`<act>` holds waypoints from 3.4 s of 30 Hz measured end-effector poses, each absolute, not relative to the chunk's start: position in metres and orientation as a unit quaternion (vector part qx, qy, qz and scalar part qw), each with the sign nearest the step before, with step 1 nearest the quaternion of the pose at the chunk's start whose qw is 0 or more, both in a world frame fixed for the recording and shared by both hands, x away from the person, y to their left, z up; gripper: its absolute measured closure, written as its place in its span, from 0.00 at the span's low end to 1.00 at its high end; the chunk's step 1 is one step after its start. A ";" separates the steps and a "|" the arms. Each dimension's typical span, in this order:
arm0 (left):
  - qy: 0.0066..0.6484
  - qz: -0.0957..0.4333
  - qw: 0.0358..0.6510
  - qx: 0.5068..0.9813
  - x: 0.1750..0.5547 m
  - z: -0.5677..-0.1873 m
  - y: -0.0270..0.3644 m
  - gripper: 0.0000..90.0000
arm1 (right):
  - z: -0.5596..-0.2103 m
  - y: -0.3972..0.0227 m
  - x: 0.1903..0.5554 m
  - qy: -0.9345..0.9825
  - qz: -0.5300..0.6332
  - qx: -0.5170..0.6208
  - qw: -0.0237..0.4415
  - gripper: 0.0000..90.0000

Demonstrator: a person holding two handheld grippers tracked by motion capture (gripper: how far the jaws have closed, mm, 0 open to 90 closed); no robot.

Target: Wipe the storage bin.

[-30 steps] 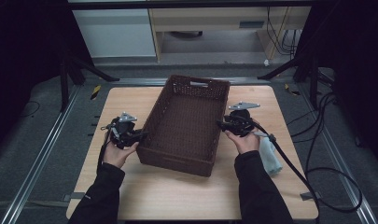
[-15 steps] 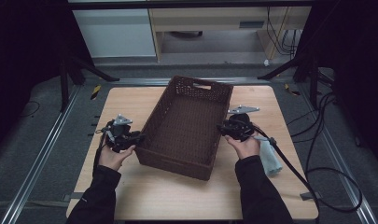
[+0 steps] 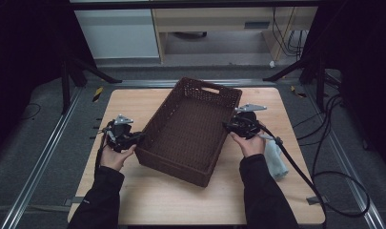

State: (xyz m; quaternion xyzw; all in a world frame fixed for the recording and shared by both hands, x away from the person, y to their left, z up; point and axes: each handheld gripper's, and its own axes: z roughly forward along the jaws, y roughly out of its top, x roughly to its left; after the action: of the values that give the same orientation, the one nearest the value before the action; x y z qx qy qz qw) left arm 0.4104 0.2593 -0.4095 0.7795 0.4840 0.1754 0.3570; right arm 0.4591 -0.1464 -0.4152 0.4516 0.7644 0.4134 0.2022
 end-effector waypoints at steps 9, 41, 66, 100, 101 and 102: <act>0.482 0.179 0.353 0.781 0.403 -0.407 0.262 0.78 | -0.412 -0.146 0.448 0.765 0.402 0.464 0.195 0.64; 0.499 0.177 0.349 0.773 0.418 -0.408 0.273 0.87 | -0.405 -0.164 0.441 0.767 0.403 0.455 0.204 0.59; 0.526 0.187 0.346 0.754 0.434 -0.412 0.281 0.79 | -0.406 -0.176 0.439 0.752 0.411 0.470 0.213 0.54; 0.534 0.220 0.353 0.736 0.410 -0.402 0.278 0.51 | -0.406 -0.187 0.425 0.744 0.408 0.481 0.221 0.50; 0.535 0.220 0.354 0.735 0.412 -0.402 0.279 0.52 | -0.405 -0.188 0.425 0.743 0.410 0.479 0.226 0.50; 0.536 0.222 0.354 0.734 0.414 -0.403 0.280 0.52 | -0.404 -0.189 0.425 0.741 0.413 0.476 0.231 0.49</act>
State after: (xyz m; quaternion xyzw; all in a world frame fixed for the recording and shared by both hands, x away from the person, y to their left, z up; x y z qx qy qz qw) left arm 0.4140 0.2802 -0.4033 0.7337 0.5359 0.2216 0.3540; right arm 0.4251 -0.1893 -0.4036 0.4762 0.7411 0.4131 0.2310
